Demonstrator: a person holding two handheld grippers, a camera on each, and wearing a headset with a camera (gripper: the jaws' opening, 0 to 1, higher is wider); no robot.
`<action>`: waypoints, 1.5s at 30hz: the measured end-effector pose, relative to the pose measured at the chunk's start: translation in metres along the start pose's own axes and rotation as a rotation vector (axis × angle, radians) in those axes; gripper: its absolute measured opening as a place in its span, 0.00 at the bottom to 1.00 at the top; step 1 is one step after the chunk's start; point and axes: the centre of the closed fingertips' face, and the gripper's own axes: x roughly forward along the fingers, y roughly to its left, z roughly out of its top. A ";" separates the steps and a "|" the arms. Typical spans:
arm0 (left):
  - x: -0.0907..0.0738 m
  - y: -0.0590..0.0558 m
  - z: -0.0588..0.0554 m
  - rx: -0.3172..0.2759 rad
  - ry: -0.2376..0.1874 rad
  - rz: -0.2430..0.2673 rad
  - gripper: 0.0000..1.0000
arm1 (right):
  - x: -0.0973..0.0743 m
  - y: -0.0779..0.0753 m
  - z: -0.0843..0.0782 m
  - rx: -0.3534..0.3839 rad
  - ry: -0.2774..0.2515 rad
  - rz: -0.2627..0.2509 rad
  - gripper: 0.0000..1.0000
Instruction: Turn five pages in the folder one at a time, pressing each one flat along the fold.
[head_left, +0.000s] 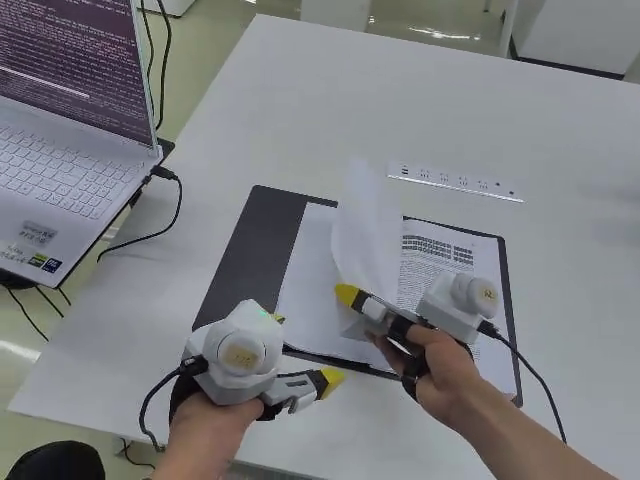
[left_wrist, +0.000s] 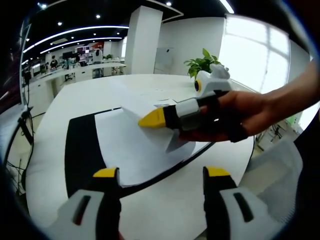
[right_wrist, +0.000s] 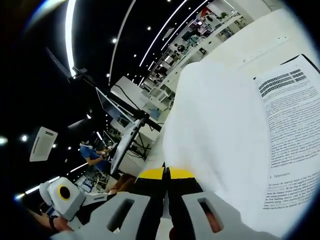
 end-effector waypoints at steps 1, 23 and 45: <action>-0.001 0.001 0.000 0.000 0.000 0.001 0.67 | 0.001 0.000 0.000 0.001 0.000 0.000 0.00; -0.012 0.045 -0.004 -0.028 -0.007 0.022 0.65 | 0.056 -0.014 -0.042 0.094 0.082 -0.069 0.00; -0.006 0.059 -0.019 -0.035 0.030 0.014 0.63 | 0.068 -0.020 -0.066 0.144 0.106 -0.028 0.28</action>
